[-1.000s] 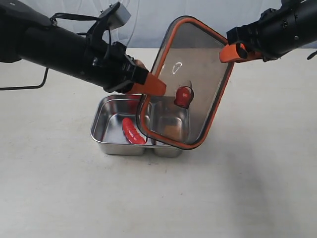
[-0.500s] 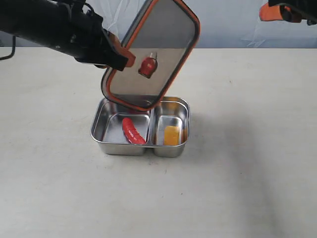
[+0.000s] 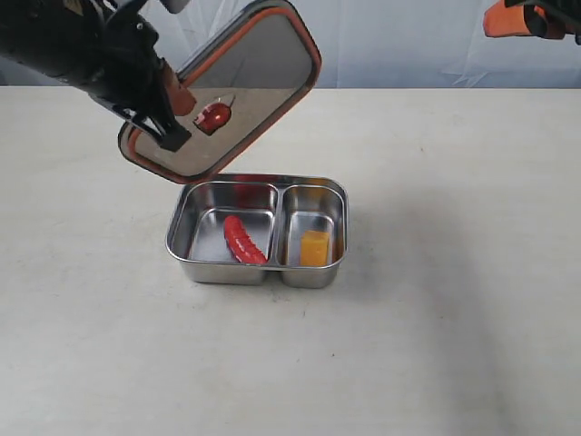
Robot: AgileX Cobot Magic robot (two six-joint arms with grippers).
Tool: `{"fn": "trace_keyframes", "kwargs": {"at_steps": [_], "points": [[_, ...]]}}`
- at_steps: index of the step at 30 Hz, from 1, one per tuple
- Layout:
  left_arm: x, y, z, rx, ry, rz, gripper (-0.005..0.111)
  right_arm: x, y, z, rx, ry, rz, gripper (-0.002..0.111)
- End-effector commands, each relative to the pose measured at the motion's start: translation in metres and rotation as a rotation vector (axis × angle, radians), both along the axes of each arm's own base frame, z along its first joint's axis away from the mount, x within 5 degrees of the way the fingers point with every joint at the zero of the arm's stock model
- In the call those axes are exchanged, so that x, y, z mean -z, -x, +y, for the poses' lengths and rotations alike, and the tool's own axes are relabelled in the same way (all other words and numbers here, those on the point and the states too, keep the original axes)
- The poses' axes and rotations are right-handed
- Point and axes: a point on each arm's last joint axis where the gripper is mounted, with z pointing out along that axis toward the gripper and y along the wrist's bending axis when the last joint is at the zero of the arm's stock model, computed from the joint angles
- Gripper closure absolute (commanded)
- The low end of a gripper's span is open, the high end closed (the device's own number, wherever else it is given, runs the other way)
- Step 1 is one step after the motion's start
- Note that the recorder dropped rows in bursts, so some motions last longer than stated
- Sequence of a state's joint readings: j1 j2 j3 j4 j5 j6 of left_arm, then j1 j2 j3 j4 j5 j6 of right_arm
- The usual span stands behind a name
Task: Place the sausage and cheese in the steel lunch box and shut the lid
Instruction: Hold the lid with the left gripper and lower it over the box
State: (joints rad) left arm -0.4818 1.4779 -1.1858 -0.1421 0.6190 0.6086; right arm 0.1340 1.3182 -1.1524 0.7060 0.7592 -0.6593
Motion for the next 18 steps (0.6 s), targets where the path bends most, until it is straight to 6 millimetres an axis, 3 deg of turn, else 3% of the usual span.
{"fn": "trace_keyframes", "kwargs": {"at_steps": [1,8,18], "points": [[0.001,0.01,-0.012,0.01,-0.121,-0.091,0.107,0.0,0.003,-0.001,0.019,-0.027,0.039,0.072],[0.017,0.021,-0.022,-0.042,-0.263,-0.209,0.107,0.003,0.008,0.001,0.024,-0.073,0.144,0.072],[0.047,0.052,-0.048,0.111,-0.335,-0.308,0.107,0.003,0.009,0.001,0.022,-0.07,0.146,0.072]]}}
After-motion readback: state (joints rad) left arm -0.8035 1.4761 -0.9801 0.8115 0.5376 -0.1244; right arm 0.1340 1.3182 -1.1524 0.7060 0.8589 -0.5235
